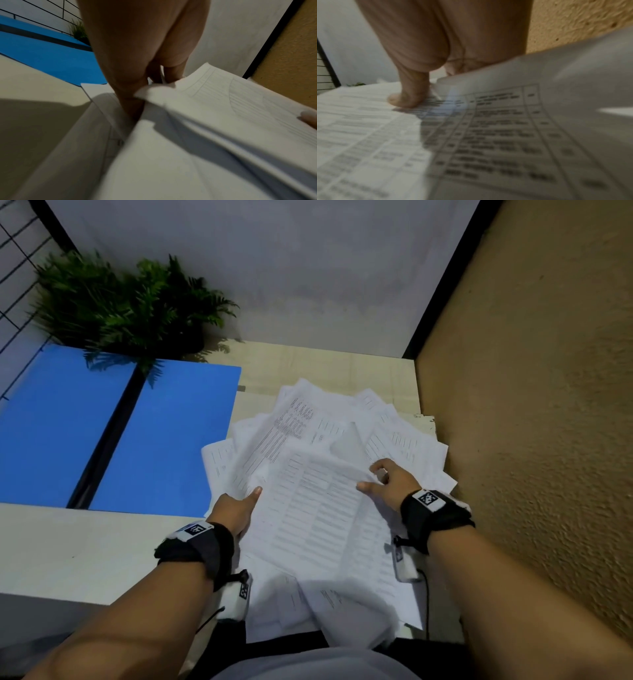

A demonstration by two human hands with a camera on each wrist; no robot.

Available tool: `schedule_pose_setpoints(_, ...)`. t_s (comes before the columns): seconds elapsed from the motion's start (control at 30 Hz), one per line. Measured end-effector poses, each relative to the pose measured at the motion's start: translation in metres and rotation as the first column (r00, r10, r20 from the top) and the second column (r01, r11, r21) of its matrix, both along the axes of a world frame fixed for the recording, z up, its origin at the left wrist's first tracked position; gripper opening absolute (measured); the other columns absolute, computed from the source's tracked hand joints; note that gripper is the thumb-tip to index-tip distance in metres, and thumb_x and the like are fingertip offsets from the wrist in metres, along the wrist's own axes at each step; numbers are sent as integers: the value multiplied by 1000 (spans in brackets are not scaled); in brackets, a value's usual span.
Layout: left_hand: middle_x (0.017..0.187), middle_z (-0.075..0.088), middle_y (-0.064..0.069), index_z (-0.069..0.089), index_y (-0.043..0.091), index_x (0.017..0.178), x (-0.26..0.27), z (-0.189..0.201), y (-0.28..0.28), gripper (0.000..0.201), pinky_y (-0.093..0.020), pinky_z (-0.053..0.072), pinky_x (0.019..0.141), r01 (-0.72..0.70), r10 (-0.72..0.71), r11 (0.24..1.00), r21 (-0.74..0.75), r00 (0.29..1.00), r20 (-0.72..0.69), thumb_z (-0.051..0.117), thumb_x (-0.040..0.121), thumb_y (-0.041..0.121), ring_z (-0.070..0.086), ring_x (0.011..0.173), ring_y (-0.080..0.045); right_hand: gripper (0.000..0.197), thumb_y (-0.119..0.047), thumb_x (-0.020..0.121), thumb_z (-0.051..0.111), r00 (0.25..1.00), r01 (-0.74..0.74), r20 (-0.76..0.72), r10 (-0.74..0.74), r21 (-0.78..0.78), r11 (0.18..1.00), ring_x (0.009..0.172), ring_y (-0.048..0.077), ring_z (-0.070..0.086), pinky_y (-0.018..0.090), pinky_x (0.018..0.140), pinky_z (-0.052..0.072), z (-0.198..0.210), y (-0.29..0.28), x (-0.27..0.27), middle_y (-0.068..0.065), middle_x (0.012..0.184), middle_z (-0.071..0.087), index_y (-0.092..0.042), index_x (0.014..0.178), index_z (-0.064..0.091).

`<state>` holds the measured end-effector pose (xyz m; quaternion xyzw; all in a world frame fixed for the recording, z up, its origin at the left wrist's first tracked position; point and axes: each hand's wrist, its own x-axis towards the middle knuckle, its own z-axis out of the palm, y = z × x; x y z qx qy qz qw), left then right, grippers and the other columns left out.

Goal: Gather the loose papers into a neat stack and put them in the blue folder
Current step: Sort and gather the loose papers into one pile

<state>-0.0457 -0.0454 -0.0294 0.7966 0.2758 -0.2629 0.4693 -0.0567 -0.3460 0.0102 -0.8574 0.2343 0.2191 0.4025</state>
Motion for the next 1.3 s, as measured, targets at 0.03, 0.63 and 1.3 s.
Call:
schedule_pose_setpoints(0.03, 125, 58, -40, 50, -21, 129, 0, -3, 1, 91, -48, 48, 98, -8, 8, 1000, -10, 1000, -2, 56, 88, 60, 60, 111, -52, 43, -38, 82, 72, 1000, 10, 16, -9, -81, 997, 91, 27, 57, 31, 75, 45, -4, 3, -2, 4, 102, 58, -15, 112, 52)
schedule_pose_setpoints(0.63, 132, 63, -17, 54, 7, 136, -7, -11, -8, 60, -48, 46, 107, -141, 152, 974, -180, 987, 48, 69, 87, 38, 59, 121, -37, 27, 13, 88, 38, 989, -53, -143, 28, -175, 983, 102, 29, 53, 29, 83, 32, -5, -51, 16, 19, 102, 57, 5, 100, 60)
schedule_pose_setpoints(1.3, 125, 68, -3, 58, 18, 133, -6, -7, 4, 46, -43, 49, 101, -363, 411, 811, -459, 912, 5, 60, 91, 36, 65, 110, -24, 7, -4, 91, 58, 916, 334, 185, -355, 135, 933, 91, 30, 62, 25, 69, 44, -16, -17, -34, 11, 89, 63, -10, 91, 61)
